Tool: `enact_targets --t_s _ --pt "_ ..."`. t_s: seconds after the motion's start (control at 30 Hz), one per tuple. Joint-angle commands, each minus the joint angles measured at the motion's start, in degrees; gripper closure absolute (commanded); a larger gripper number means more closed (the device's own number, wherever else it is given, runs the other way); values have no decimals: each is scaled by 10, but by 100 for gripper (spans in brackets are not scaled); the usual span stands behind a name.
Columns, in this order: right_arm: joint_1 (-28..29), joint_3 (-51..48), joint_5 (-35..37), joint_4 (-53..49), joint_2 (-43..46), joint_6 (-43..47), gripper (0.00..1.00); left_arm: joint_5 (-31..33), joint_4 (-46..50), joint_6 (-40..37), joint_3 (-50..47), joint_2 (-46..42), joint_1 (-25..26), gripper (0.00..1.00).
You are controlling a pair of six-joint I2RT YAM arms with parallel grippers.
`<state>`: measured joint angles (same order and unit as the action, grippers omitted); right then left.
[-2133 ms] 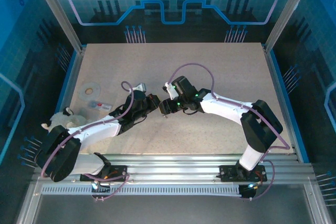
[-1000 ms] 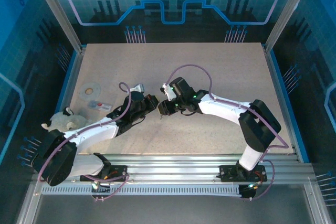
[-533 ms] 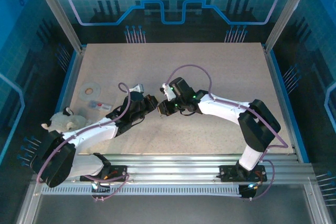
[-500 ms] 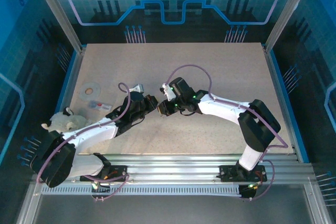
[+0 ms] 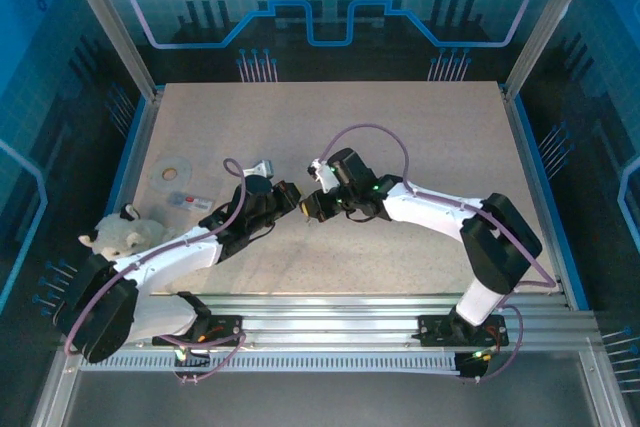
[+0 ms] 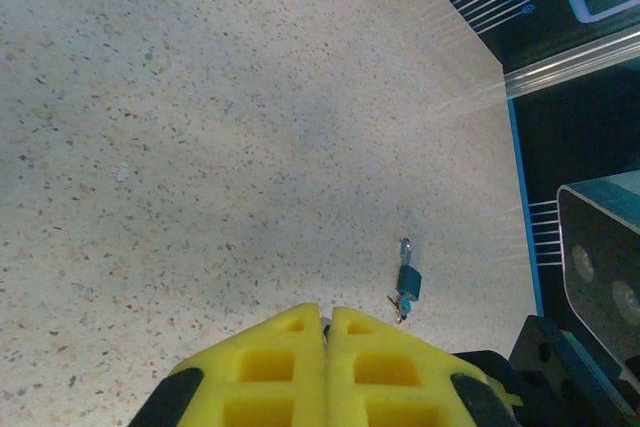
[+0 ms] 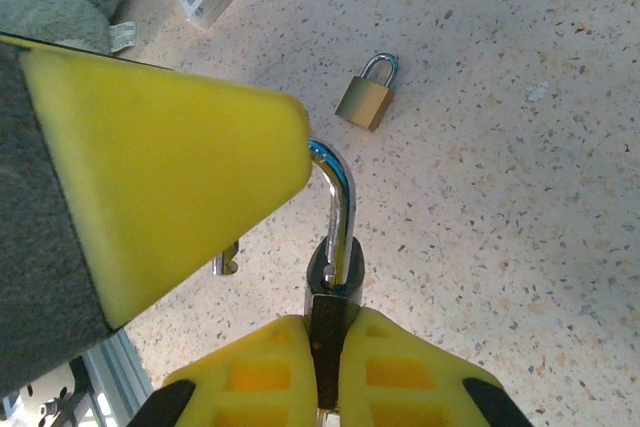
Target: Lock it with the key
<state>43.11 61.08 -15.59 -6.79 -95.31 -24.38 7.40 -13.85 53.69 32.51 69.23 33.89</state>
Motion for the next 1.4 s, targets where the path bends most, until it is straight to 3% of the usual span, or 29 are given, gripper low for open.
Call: enact_targets --t_s 0.0,0.63,1.37 --pt "-9 -13 -17 -2 26 13 100 0 -18 -6 -7 -22 0 100" --pt "-27 -33 -102 11 78 15 100 3 -7 -45 -28 -68 0 100" --pt "-53 -85 -275 108 132 -15 100 -29 -112 -107 -94 -162 -1 100"
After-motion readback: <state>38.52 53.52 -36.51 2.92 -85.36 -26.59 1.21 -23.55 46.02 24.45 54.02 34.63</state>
